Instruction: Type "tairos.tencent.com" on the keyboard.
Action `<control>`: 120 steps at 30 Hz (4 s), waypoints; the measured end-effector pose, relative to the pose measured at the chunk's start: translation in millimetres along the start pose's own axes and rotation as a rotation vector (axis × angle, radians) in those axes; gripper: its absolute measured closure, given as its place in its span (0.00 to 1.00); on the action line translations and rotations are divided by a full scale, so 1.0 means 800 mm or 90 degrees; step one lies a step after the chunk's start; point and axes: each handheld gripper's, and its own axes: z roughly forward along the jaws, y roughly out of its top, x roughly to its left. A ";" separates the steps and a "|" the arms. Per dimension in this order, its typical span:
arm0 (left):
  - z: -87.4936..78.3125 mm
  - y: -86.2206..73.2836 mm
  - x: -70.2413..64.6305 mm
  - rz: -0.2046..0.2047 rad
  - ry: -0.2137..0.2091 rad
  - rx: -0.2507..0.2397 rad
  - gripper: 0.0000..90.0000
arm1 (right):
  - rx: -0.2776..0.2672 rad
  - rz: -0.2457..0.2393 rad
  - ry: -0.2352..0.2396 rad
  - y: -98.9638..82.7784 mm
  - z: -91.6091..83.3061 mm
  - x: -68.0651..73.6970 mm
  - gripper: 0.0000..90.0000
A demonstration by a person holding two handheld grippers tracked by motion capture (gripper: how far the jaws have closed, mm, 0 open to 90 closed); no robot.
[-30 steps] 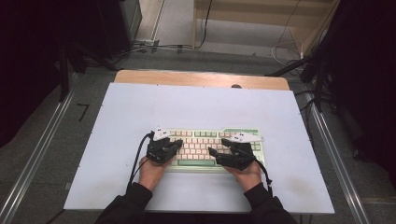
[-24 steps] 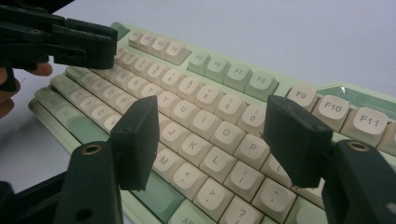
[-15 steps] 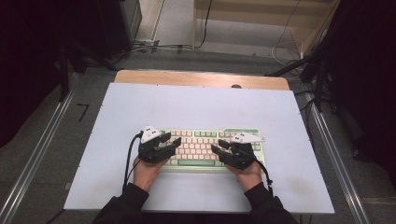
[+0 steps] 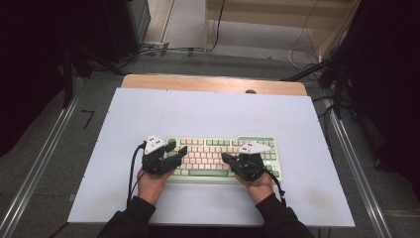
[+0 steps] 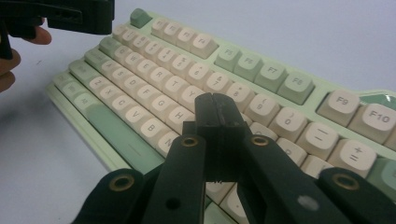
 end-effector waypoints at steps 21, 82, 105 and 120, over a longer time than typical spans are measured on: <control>-0.002 -0.004 -0.001 0.000 -0.001 0.010 0.56 | 0.042 -0.039 0.032 -0.004 0.020 0.021 0.97; 0.020 0.001 -0.015 0.019 -0.045 0.039 0.96 | -0.001 0.028 -0.011 -0.009 -0.003 -0.005 0.32; 0.052 0.007 -0.037 0.043 -0.082 0.070 1.00 | -0.007 0.058 -0.051 -0.024 -0.027 -0.019 0.33; 0.065 0.008 -0.049 0.059 -0.086 0.090 1.00 | -0.012 0.072 -0.068 -0.031 -0.039 -0.025 0.33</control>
